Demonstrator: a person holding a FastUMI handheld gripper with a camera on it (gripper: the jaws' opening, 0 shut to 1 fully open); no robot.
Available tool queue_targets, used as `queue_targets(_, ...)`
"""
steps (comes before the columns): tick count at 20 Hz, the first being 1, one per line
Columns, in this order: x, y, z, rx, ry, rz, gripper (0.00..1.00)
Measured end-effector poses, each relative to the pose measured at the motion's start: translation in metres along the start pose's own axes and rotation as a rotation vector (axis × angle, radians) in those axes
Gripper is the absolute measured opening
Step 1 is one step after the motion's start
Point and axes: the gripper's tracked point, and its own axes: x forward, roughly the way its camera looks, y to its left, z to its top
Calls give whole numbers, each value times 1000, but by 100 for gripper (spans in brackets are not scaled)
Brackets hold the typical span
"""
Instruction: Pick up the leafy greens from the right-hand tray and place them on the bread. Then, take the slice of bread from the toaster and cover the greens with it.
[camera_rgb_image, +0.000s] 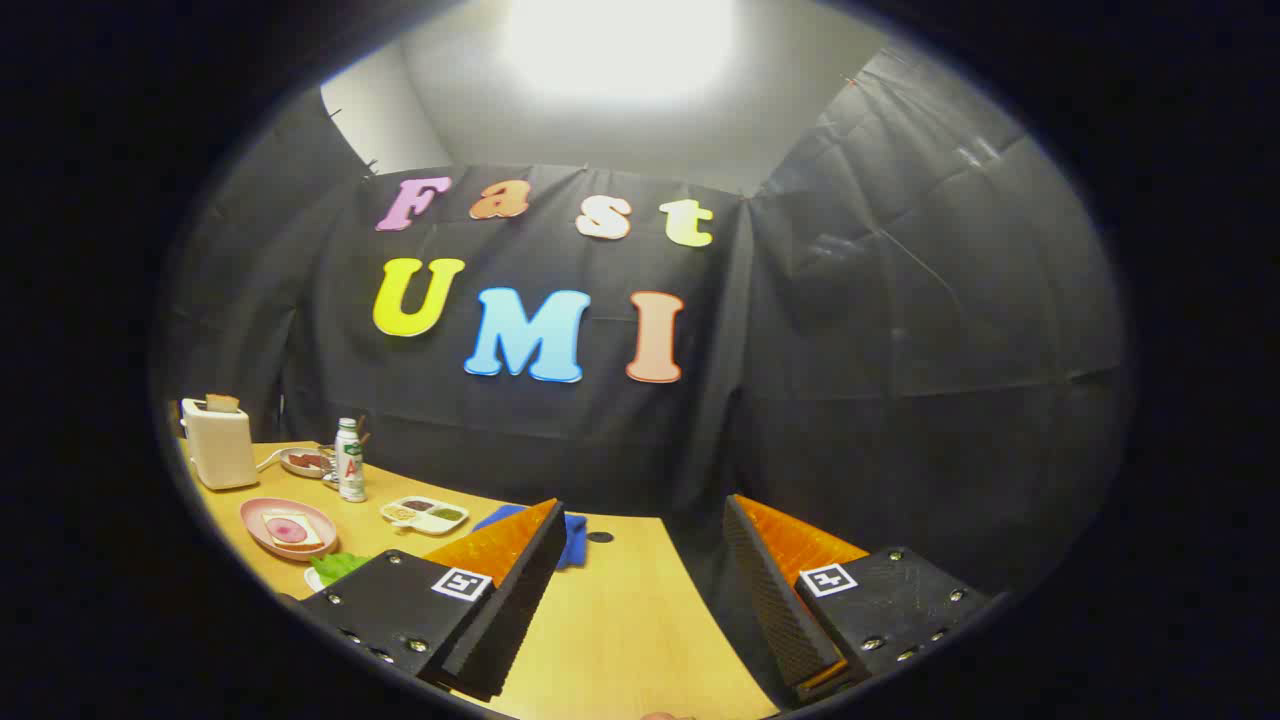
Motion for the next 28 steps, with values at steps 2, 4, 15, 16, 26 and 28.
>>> queue_targets(2, 8, 39, 13, -13, 2, 60, 96)
queue_targets(4, 13, 79, 26, -11, 4, 130, 96)
queue_targets(15, 37, 213, 18, -40, 69, 368, 97)
queue_targets(16, 41, 220, 11, -45, 85, 373, 97)
queue_targets(26, 46, 265, -115, -2, 445, 448, 97)
queue_targets(28, 39, 273, -139, -55, 509, 477, 97)
